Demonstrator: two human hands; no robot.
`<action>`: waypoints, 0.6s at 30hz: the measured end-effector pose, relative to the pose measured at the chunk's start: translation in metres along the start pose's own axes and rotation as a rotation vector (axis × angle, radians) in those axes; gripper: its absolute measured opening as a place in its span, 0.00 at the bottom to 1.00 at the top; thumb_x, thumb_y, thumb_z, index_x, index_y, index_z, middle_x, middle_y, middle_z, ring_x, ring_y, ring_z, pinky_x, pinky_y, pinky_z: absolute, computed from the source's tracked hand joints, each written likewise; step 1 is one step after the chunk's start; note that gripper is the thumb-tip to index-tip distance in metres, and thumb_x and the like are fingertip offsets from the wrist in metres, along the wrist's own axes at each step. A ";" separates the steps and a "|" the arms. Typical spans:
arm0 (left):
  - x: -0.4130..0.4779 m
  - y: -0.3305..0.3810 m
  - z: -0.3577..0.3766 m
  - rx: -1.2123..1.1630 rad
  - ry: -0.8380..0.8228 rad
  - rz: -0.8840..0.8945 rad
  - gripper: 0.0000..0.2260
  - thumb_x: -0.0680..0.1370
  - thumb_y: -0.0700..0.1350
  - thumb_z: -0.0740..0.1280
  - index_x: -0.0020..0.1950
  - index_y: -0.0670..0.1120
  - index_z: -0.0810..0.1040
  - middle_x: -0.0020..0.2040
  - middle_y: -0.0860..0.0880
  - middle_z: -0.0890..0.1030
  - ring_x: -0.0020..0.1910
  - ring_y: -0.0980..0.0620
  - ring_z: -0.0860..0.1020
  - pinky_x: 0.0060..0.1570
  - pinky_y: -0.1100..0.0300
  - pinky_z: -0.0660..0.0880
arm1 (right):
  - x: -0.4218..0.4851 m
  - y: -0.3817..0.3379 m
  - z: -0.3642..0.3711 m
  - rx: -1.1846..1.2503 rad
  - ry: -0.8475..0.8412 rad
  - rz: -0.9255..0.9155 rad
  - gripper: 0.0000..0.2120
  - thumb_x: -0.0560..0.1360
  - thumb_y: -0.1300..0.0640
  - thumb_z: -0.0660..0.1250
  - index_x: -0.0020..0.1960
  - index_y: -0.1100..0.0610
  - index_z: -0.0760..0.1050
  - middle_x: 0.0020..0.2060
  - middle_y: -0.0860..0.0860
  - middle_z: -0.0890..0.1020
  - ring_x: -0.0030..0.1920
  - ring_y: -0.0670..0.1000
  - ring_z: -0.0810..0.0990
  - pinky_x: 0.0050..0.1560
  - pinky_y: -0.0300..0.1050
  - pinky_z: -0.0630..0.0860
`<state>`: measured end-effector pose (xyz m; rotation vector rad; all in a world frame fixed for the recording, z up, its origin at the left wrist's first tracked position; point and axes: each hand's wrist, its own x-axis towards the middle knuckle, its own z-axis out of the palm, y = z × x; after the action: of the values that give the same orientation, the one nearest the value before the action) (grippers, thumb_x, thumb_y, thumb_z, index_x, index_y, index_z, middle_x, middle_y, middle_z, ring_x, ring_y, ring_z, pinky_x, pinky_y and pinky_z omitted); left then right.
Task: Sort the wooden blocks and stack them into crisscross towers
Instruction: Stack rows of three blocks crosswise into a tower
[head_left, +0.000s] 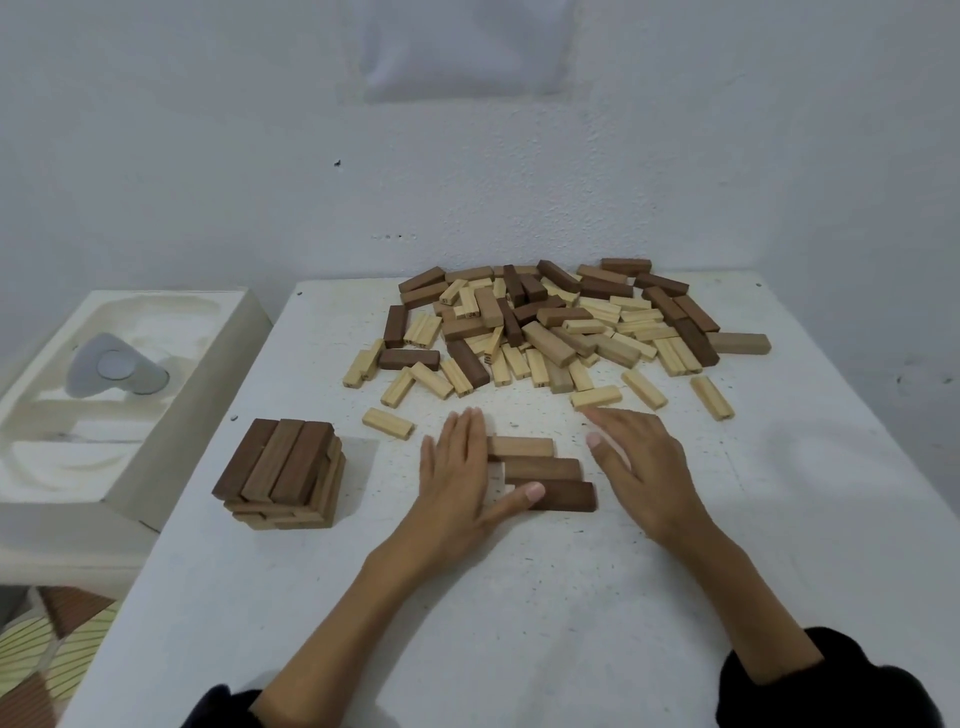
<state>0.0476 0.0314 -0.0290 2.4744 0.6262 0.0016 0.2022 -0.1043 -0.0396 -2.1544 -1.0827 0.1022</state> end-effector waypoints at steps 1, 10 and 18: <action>-0.001 -0.002 0.002 0.045 0.004 -0.016 0.56 0.59 0.82 0.37 0.75 0.44 0.31 0.76 0.49 0.32 0.72 0.56 0.29 0.70 0.56 0.27 | -0.004 0.003 -0.004 -0.014 -0.071 -0.017 0.32 0.74 0.36 0.47 0.71 0.50 0.66 0.68 0.46 0.70 0.69 0.50 0.64 0.69 0.53 0.60; 0.000 -0.004 0.005 0.193 -0.026 0.008 0.53 0.53 0.80 0.26 0.68 0.47 0.25 0.71 0.50 0.26 0.71 0.53 0.26 0.67 0.49 0.25 | -0.015 0.004 -0.007 -0.460 -0.490 -0.123 0.57 0.50 0.19 0.23 0.72 0.50 0.28 0.67 0.40 0.27 0.74 0.48 0.35 0.70 0.53 0.31; 0.002 -0.006 0.007 0.244 -0.049 0.068 0.55 0.56 0.80 0.27 0.73 0.45 0.29 0.76 0.48 0.31 0.72 0.55 0.28 0.70 0.47 0.28 | -0.014 -0.003 0.006 -0.503 -0.465 -0.141 0.58 0.53 0.22 0.19 0.76 0.52 0.36 0.75 0.47 0.35 0.74 0.50 0.37 0.71 0.54 0.34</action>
<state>0.0472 0.0329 -0.0382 2.7204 0.5489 -0.1158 0.1891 -0.1097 -0.0451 -2.5592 -1.6661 0.3052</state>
